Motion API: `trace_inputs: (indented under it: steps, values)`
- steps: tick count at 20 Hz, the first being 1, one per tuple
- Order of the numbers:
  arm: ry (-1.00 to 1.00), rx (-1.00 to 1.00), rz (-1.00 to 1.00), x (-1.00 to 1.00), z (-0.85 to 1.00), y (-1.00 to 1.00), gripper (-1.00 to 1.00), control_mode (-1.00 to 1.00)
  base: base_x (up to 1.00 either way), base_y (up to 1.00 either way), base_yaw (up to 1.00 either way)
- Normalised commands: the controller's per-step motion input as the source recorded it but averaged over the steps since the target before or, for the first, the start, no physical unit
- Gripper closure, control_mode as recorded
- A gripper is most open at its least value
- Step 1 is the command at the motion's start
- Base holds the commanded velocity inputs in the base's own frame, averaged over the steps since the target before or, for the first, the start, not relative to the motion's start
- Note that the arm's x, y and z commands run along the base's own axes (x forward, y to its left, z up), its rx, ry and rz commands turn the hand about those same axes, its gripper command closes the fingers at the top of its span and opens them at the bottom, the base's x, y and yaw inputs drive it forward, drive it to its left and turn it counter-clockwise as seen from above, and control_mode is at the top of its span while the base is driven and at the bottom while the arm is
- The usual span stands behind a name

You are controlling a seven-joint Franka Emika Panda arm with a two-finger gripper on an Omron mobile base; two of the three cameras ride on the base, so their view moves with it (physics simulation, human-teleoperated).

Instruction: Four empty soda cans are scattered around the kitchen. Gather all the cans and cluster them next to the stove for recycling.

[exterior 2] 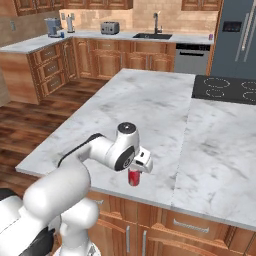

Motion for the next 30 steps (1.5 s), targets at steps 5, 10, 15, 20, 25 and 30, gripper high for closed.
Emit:
trace_inputs:
  steps: [5, 10, 15, 20, 25, 30]
  values:
    - [0.02, 0.03, 0.00, 0.11, -0.14, -0.07, -1.00, -1.00, 0.00, 0.00, 0.00]
    - [0.04, 0.00, 0.00, 0.07, -0.23, 0.00, -1.00, -1.00, 0.00, 0.00, 0.00]
    - [0.04, 0.00, 0.00, 0.08, -0.24, 0.00, -1.00, -1.00, 0.00, 0.00, 0.00]
    - [0.03, 0.00, 0.00, 0.09, -0.21, 0.00, -1.00, -1.00, 0.00, 0.00, 0.00]
    - [0.01, 0.00, 0.00, 0.04, -0.15, 0.00, 1.00, -1.00, 0.00, 0.00, 0.00]
    - [0.00, 0.02, 0.00, -0.15, 0.03, -0.02, 1.00, -1.00, 0.00, 0.00, 0.00]
